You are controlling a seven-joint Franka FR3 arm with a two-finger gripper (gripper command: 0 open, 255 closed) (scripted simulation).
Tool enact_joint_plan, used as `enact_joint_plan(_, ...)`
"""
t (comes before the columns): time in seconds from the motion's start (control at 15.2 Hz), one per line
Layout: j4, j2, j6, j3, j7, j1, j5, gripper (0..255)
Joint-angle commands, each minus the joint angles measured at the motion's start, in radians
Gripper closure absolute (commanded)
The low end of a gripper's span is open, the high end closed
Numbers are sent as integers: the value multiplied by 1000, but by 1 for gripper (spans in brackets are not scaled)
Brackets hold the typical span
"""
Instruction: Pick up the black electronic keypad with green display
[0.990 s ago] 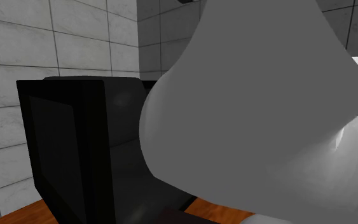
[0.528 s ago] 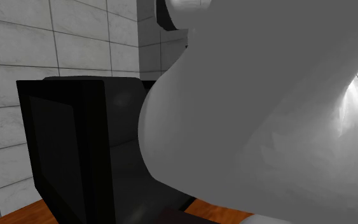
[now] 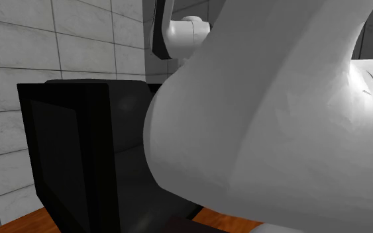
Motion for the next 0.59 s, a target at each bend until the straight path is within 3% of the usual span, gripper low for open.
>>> enact_joint_plan(0.0, 47, 79, 23, 25, 55, 11, -34, 0)
enact_joint_plan(0.4, 192, 314, 73, 47, 195, 70, -157, 0)
enact_joint_plan(0.53, 191, 326, 85, 43, 201, 75, -165, 0)
